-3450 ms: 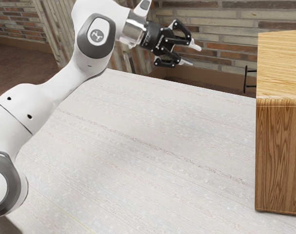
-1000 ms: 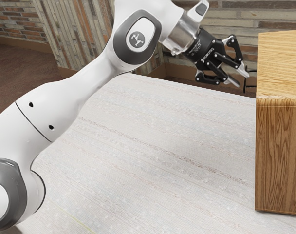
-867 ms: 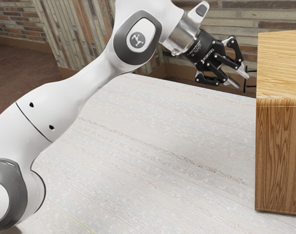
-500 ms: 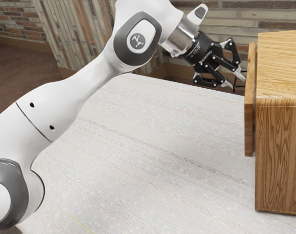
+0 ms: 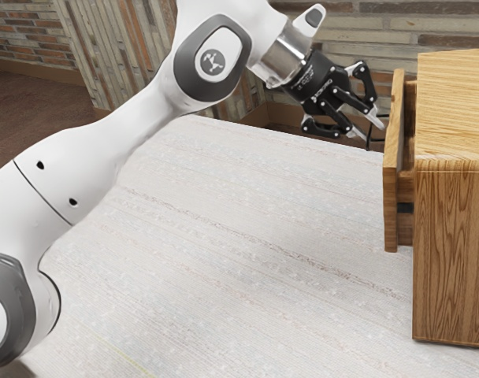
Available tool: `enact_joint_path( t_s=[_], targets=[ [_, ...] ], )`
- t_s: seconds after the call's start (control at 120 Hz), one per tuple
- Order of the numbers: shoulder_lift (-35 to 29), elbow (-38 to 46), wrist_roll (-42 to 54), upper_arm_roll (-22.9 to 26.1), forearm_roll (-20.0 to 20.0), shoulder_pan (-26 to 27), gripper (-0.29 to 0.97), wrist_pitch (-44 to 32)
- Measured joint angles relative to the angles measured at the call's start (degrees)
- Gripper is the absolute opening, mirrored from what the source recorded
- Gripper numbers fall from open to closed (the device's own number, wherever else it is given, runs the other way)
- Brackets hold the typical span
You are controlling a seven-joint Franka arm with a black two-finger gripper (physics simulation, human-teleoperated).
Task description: Pull the drawer handle with one arm to open the drawer
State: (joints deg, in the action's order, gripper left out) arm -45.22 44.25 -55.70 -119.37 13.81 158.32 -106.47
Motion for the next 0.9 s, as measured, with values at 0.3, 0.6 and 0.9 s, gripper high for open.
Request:
enact_joint_path(
  t_s=[0.3,0.6,0.9],
  targets=[
    [0.45,1.72,-0.2,0.02,-0.25,-1.68,0.07,-0.21],
    [2.52,4.0,-0.32,0.39,-0.42,-3.16,0.02,-0.33],
    [3.52,6.07,-0.4,0.79,-0.94,-5.91,0.01,-0.35]
  ],
)
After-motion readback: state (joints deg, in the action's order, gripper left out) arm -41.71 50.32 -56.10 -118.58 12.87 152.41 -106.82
